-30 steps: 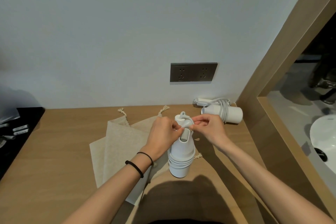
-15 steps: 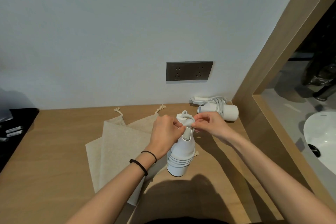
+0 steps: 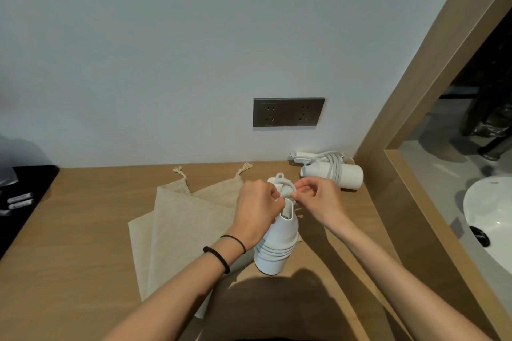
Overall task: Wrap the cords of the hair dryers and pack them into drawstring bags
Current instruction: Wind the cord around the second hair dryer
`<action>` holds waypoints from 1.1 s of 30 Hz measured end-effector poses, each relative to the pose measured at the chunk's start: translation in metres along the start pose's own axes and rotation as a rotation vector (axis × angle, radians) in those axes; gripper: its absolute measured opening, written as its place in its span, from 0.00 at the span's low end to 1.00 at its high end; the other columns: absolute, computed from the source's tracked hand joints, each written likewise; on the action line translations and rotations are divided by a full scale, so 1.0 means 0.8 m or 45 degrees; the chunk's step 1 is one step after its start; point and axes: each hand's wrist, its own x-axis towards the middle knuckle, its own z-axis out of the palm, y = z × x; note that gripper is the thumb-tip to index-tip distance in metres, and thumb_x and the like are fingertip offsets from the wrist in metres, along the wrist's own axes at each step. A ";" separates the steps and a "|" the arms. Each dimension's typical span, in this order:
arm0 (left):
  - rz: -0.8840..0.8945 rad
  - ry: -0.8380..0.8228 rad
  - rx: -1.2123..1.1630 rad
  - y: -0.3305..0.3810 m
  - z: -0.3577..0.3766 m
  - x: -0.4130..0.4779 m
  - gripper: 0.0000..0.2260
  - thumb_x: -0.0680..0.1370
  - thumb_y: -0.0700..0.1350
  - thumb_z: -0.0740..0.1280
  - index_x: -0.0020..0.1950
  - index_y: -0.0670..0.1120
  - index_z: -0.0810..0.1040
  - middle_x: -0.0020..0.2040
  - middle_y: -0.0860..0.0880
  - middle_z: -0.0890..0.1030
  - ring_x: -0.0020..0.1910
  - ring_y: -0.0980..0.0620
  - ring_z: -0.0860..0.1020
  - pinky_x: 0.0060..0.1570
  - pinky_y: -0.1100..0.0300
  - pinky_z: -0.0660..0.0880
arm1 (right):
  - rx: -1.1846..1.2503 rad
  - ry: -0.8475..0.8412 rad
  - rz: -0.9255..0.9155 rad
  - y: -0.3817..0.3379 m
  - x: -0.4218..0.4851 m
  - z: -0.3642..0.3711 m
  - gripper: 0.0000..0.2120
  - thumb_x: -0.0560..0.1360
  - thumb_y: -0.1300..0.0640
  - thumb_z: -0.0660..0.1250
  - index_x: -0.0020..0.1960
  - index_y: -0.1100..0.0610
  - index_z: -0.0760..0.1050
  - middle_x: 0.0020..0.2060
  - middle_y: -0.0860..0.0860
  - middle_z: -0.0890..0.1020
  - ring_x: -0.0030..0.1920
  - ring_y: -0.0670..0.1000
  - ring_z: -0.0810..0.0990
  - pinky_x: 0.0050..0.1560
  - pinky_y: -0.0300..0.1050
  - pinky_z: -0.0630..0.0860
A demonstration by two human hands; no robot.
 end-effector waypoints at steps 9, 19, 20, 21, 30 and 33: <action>-0.156 0.029 -0.305 -0.027 0.013 -0.002 0.04 0.72 0.44 0.73 0.37 0.47 0.85 0.27 0.48 0.81 0.21 0.55 0.75 0.27 0.65 0.73 | 0.450 -0.209 0.244 -0.005 -0.013 -0.003 0.05 0.73 0.64 0.70 0.49 0.64 0.81 0.44 0.58 0.84 0.41 0.49 0.84 0.40 0.39 0.80; -0.380 -0.151 -0.864 -0.064 0.026 0.001 0.04 0.74 0.41 0.71 0.47 0.42 0.84 0.43 0.46 0.85 0.43 0.54 0.83 0.46 0.66 0.78 | 0.727 -0.630 0.543 0.013 -0.002 0.008 0.10 0.79 0.61 0.62 0.57 0.64 0.76 0.46 0.57 0.82 0.43 0.50 0.80 0.49 0.42 0.80; -0.420 -0.156 -0.932 -0.066 0.028 0.002 0.04 0.76 0.41 0.69 0.46 0.43 0.84 0.43 0.46 0.85 0.42 0.53 0.83 0.46 0.64 0.78 | 0.717 -0.585 0.483 0.013 -0.003 0.010 0.09 0.78 0.62 0.63 0.56 0.63 0.76 0.46 0.58 0.82 0.44 0.51 0.81 0.51 0.42 0.80; -0.469 -0.136 -0.963 -0.069 0.029 0.003 0.05 0.77 0.41 0.67 0.45 0.43 0.83 0.42 0.46 0.85 0.41 0.52 0.82 0.46 0.63 0.78 | 0.649 -0.530 0.405 0.012 -0.005 0.012 0.08 0.78 0.61 0.63 0.56 0.62 0.77 0.46 0.57 0.82 0.45 0.51 0.80 0.51 0.42 0.80; -0.518 -0.604 -0.898 -0.092 0.014 0.018 0.19 0.79 0.40 0.65 0.69 0.47 0.69 0.65 0.48 0.74 0.60 0.52 0.75 0.59 0.58 0.74 | 0.211 -0.263 0.032 -0.001 -0.018 0.012 0.08 0.73 0.59 0.71 0.51 0.58 0.78 0.35 0.50 0.80 0.36 0.47 0.78 0.48 0.54 0.79; -0.538 -0.856 -1.028 -0.094 0.003 0.023 0.17 0.79 0.38 0.63 0.68 0.48 0.70 0.61 0.48 0.79 0.55 0.53 0.78 0.56 0.58 0.76 | 0.176 -0.254 -0.046 -0.007 -0.021 0.013 0.07 0.72 0.59 0.72 0.49 0.57 0.79 0.33 0.49 0.78 0.33 0.46 0.75 0.46 0.55 0.78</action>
